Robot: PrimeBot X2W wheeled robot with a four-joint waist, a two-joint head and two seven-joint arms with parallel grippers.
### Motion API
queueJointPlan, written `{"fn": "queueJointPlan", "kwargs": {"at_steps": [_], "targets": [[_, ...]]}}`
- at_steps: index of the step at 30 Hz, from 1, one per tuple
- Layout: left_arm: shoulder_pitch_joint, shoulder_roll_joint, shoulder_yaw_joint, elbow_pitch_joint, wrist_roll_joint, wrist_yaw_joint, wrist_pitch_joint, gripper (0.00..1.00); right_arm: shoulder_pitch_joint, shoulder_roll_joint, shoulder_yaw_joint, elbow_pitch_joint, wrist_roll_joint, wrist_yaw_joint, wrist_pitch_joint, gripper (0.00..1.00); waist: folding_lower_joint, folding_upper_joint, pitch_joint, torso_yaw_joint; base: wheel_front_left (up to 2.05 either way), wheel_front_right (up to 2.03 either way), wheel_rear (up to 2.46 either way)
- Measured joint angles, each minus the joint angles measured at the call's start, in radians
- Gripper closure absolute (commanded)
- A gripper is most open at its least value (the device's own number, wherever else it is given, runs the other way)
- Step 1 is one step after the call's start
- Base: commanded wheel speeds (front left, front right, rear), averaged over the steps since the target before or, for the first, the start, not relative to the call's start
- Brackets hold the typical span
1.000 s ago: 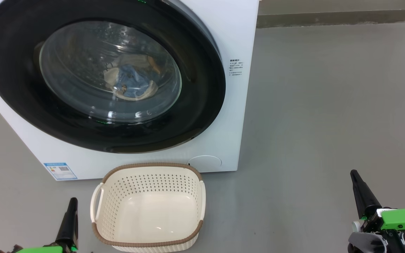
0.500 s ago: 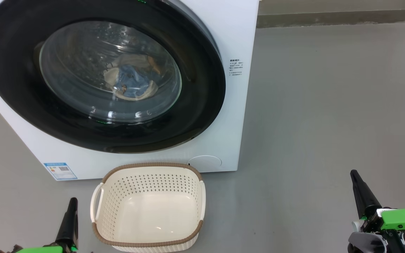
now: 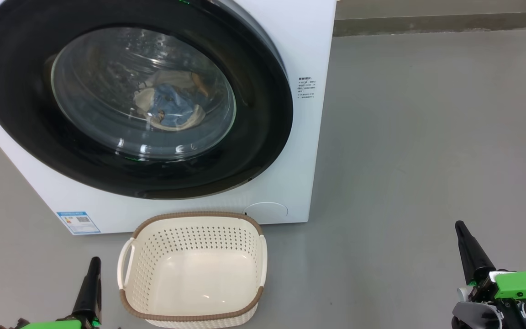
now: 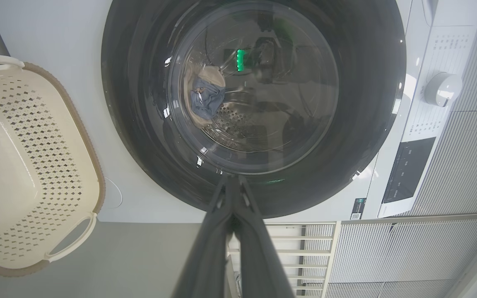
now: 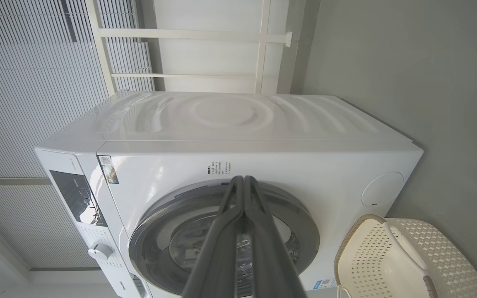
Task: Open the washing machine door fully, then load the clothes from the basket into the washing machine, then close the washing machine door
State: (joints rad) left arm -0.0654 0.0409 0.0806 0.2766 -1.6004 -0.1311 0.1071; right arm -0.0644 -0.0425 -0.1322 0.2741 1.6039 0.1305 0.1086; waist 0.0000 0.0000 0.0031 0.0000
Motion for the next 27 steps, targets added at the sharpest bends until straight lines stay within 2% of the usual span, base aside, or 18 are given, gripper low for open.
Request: {"fn": "queueJointPlan", "kwargs": {"at_steps": [27], "targets": [[0.000, 0.000, 0.000, 0.000, 0.000, 0.000, 0.000, 1.00, 0.000, 0.000, 0.000, 0.000, 0.000, 0.000, 0.000, 1.00, 0.0000, 0.0000, 0.000, 0.000, 0.00, 0.00, 0.00]]}}
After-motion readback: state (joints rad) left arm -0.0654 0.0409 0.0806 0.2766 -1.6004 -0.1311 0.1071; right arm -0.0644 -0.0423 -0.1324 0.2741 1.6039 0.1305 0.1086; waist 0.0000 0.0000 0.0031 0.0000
